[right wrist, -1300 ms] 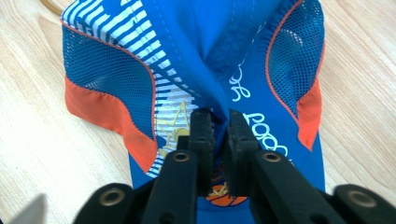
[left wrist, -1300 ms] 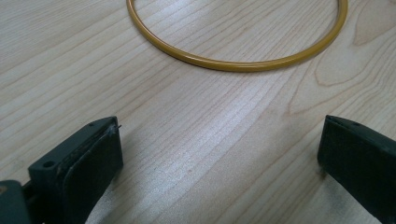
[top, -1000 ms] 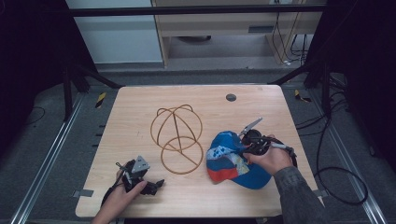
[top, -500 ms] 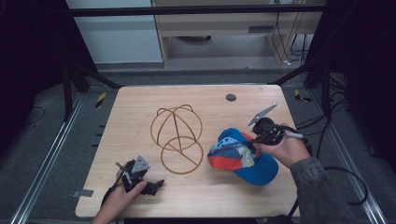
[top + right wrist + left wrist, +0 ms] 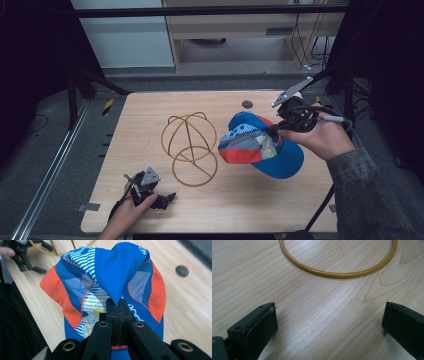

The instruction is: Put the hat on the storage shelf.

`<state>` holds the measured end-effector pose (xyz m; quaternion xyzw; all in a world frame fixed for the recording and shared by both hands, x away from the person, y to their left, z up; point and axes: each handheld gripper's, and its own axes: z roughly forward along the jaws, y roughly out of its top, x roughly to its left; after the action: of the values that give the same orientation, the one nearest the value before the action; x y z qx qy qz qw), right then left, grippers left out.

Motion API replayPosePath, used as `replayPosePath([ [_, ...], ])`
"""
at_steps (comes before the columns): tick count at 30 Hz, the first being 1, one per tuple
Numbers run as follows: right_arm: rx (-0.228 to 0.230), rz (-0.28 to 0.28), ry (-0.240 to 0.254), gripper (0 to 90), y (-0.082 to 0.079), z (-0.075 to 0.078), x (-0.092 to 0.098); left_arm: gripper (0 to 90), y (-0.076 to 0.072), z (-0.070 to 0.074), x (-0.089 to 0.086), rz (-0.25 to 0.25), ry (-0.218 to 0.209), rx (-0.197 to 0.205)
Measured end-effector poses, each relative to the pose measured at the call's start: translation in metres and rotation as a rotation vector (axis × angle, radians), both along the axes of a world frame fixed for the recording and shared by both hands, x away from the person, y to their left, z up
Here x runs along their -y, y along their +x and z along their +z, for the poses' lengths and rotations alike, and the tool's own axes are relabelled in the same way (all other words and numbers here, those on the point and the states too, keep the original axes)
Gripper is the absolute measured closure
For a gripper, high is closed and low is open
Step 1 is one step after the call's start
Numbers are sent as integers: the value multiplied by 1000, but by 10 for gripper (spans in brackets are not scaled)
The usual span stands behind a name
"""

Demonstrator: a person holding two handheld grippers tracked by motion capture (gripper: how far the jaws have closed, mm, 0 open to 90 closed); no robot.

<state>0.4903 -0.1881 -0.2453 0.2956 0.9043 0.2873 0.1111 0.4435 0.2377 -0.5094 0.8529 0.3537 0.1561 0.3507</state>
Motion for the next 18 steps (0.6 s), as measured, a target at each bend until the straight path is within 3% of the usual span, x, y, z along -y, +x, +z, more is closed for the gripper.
replayPosePath([
  [12, 55, 21, 20, 900, -10, 31, -4, 0, 0, 0, 0, 0, 0, 0],
  [18, 65, 21, 28, 900, -11, 35, -1, 0, 0, 0, 0, 0, 0, 0],
])
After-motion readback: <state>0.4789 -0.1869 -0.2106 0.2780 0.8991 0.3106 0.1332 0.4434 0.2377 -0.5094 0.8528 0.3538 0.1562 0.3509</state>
